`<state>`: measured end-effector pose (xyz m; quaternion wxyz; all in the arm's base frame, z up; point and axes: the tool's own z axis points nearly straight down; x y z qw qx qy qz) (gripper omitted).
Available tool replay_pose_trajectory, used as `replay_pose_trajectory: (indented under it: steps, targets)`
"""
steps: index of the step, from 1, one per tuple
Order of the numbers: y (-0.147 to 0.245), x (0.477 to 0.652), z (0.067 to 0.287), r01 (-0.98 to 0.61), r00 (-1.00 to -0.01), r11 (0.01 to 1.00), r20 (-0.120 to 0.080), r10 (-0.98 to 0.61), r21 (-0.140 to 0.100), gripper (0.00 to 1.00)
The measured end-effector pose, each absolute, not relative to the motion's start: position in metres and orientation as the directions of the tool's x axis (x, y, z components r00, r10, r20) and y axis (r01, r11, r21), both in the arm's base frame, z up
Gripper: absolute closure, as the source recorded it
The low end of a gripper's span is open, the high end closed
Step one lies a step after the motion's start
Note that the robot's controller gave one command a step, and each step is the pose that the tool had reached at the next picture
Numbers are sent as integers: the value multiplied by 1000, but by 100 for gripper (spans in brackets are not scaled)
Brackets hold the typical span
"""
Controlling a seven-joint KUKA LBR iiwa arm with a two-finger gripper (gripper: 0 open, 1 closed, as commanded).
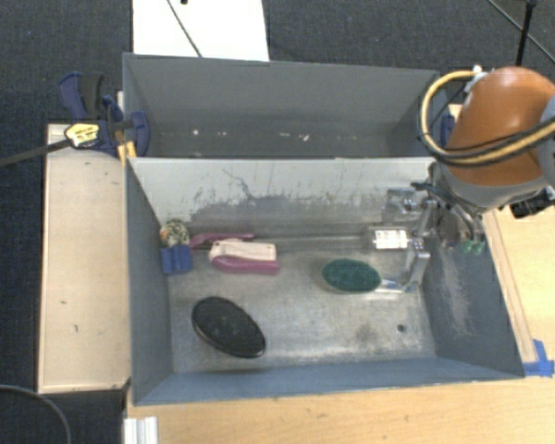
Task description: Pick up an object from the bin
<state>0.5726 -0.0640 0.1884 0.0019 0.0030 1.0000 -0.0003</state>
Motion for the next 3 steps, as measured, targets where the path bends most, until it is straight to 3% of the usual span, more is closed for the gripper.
replay_pose_trajectory:
  steps: [1,2,3]
  targets:
    - [-5,571,85,-20,-1000,1000,3,-20,3,0]
    - [-8,573,89,-19,-1000,1000,-3,-19,0,100]
    - [-8,575,213,-19,-1000,1000,-11,-19,0,100]
